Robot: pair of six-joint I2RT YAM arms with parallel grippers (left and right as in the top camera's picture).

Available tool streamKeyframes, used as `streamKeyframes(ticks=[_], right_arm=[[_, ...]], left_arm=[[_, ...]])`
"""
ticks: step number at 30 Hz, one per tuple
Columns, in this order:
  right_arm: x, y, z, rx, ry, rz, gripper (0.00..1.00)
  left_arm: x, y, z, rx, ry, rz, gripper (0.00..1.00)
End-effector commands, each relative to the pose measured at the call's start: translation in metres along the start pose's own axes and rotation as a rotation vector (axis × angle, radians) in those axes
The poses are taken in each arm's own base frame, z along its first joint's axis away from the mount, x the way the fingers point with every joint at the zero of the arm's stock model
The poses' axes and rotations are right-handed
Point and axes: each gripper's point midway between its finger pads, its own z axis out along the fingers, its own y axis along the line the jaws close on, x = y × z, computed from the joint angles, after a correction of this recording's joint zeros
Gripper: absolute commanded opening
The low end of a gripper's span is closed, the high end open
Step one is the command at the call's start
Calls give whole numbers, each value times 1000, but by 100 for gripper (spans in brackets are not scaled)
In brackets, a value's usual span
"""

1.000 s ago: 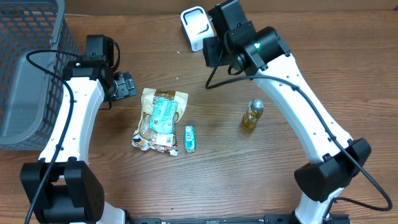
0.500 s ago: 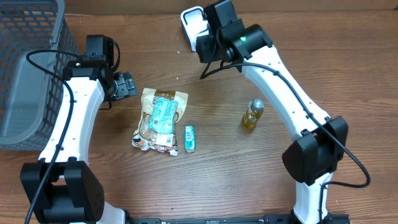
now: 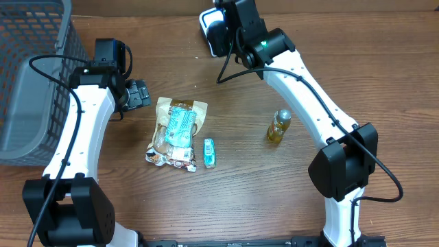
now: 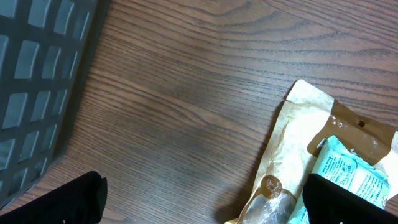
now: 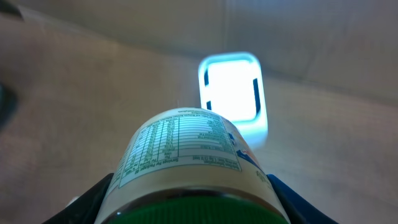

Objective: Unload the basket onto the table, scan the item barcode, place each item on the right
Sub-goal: 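Carry the canister to the white scanner and hold its label there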

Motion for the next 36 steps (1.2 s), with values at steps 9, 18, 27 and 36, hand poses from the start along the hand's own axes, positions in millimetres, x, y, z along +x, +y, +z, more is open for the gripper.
streamKeyframes(ticks=[9,18,27,36], right_arm=[[-23,-34,35,28,-168,41,4],[-24,-40,91,-24,-289,52,4],[-31,-39,115,-42,-415,53,4],[-25,-42,134,-45,-476,55,4]], left_arm=[[-6,-1,-5,5,-22,16,99],[-6,-1,-5,5,-22,16,100],[-6,-1,-5,5,-22,16,100],[-6,-1,-5,5,-22,16,99]])
